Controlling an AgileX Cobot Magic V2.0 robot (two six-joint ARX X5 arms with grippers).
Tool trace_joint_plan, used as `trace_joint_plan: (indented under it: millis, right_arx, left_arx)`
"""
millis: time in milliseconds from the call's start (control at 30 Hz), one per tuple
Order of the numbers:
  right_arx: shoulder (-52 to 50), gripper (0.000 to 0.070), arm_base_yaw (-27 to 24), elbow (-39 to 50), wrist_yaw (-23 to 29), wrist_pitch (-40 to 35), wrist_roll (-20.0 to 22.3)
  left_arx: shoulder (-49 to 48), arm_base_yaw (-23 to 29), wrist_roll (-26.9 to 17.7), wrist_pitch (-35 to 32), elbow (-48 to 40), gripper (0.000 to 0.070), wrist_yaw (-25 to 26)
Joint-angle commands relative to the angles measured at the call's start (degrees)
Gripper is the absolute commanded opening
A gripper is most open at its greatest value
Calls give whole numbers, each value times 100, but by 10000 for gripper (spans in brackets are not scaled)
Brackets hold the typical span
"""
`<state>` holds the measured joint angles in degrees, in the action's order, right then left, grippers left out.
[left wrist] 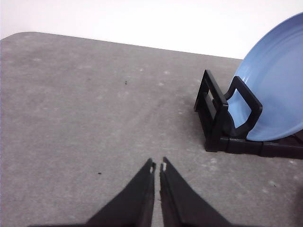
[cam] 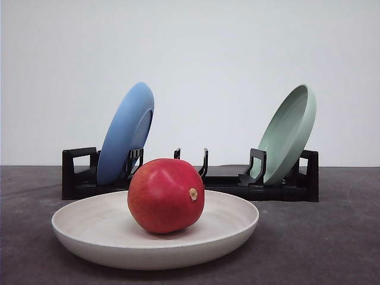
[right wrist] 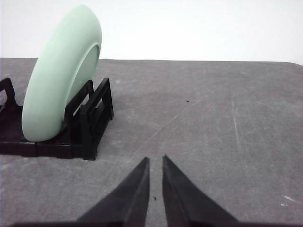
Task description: Place pomegranate in white plate
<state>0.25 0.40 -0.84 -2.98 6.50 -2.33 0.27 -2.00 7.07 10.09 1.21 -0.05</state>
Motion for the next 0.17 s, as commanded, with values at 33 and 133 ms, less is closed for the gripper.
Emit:
trace_joint_plan:
  millis: [33, 133]
  right_arx:
    - [-4, 44, -2, 24, 4, -72, 39]
    - [-4, 44, -2, 24, 4, -72, 39]
  left_arx:
    - [-8, 1, -35, -73, -52, 0, 2]
    - [-8, 0, -35, -73, -52, 0, 2]
